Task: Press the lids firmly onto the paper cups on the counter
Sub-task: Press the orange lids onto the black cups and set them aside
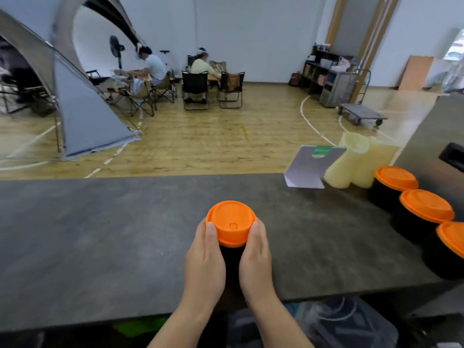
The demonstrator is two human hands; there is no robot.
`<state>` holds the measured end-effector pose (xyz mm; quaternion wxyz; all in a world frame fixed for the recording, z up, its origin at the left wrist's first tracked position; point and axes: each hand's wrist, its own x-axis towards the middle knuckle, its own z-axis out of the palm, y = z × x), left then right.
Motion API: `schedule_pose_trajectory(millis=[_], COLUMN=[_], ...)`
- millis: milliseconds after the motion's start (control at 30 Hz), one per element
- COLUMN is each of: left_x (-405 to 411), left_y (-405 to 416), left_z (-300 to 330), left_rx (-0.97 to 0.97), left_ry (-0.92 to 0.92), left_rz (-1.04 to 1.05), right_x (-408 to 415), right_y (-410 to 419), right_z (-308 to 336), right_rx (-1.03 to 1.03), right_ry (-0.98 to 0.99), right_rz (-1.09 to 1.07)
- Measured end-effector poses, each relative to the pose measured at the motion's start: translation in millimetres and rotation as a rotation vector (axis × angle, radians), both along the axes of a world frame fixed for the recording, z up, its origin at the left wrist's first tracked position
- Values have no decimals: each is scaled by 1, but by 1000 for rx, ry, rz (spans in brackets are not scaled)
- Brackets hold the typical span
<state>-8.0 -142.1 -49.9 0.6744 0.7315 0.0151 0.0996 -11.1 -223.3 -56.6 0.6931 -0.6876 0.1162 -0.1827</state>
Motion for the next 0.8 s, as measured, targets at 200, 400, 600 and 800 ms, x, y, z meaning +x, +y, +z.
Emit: schedule_pose_trajectory(millis=[200,400,600,800], left_x=[6,7,9,18], left_y=[38,51,44,43], left_z=[-3,-5,-1,-20], left_rx=[153,200,223,270], left_ry=[26,29,-94,-178], left_rz=[25,6,-4,52], right_x=[7,11,16,20], right_y=[28,30,32,33], right_z=[-9,-8,-3,-19], right_rx=[-42,-116,-212,-326], right_ry=[-32,-34,-86,-153], right_rz=[-10,16,40,16])
